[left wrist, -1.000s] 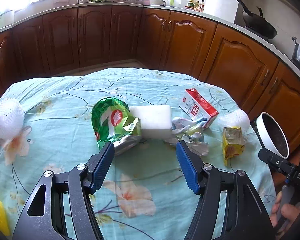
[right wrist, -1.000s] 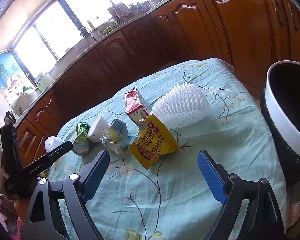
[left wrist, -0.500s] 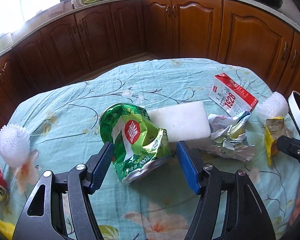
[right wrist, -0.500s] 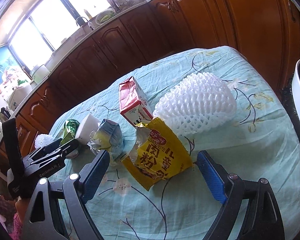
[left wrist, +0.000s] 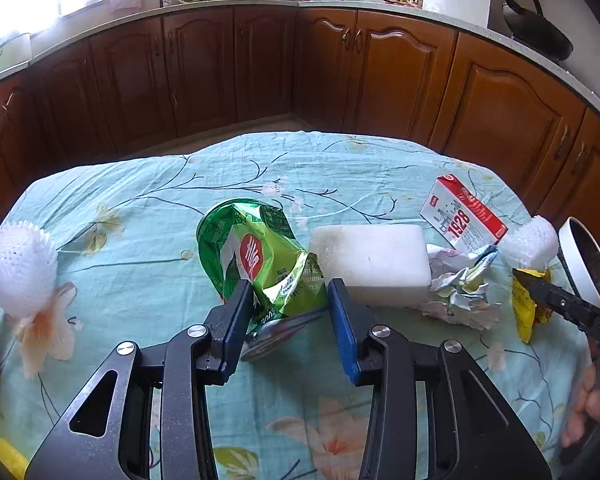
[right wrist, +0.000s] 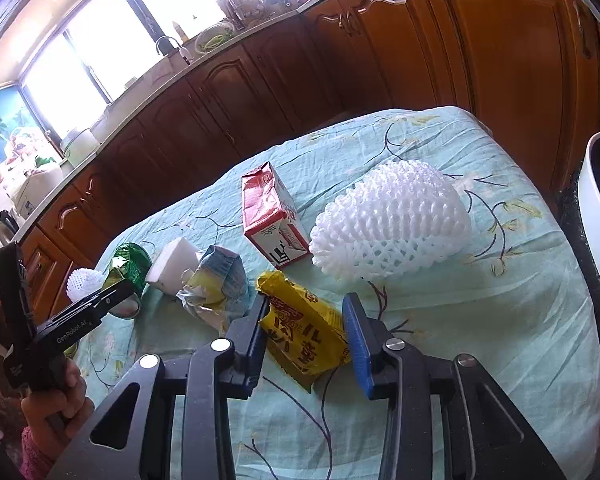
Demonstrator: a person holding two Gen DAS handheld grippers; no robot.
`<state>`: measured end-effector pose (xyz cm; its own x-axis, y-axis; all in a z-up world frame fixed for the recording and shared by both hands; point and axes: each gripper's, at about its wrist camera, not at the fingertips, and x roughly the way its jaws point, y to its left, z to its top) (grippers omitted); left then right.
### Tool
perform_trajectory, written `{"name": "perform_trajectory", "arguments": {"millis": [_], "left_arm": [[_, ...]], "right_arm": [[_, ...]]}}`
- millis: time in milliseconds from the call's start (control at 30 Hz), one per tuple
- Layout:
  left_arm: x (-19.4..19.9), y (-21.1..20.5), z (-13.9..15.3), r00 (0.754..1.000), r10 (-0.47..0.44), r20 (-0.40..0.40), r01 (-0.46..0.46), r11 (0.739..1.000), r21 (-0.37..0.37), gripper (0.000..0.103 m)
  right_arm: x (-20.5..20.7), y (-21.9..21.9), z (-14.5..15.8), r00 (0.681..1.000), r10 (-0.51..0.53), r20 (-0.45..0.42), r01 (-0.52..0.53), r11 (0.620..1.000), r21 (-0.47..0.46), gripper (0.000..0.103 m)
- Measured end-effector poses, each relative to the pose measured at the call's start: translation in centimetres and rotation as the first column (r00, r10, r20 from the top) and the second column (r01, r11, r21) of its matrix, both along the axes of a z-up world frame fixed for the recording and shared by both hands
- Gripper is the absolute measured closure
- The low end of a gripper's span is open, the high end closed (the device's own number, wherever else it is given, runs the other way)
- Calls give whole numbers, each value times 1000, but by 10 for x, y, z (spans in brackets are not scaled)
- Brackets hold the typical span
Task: Collect trash
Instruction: 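Grasp the yellow snack bag with the right gripper while the left grasps the crushed green can, then carry the yellow bag and green can over the bin and open both grippers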
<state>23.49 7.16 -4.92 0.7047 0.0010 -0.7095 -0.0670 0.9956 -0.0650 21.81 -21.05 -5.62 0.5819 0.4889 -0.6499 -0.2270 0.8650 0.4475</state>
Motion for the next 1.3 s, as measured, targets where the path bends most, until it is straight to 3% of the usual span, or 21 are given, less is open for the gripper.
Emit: {"name": "perform_trajectory", "arguments": {"millis": [300,633,1300], "left_arm": [[-46,2,28,998,-24,64,32,991,-128,66],[-72,-52,54,977,-167,131,186,970,-155,68],[-64,-183,61,899,-421,123,436,890,-136,68]], "right_arm": [[-24,-5,13,999,20,33,-22,999,46,70],[-53,-36,30,997,-27,72,22,997,73,70],[-100,-149,40,965,-238,106,227,968,109,70]]}}
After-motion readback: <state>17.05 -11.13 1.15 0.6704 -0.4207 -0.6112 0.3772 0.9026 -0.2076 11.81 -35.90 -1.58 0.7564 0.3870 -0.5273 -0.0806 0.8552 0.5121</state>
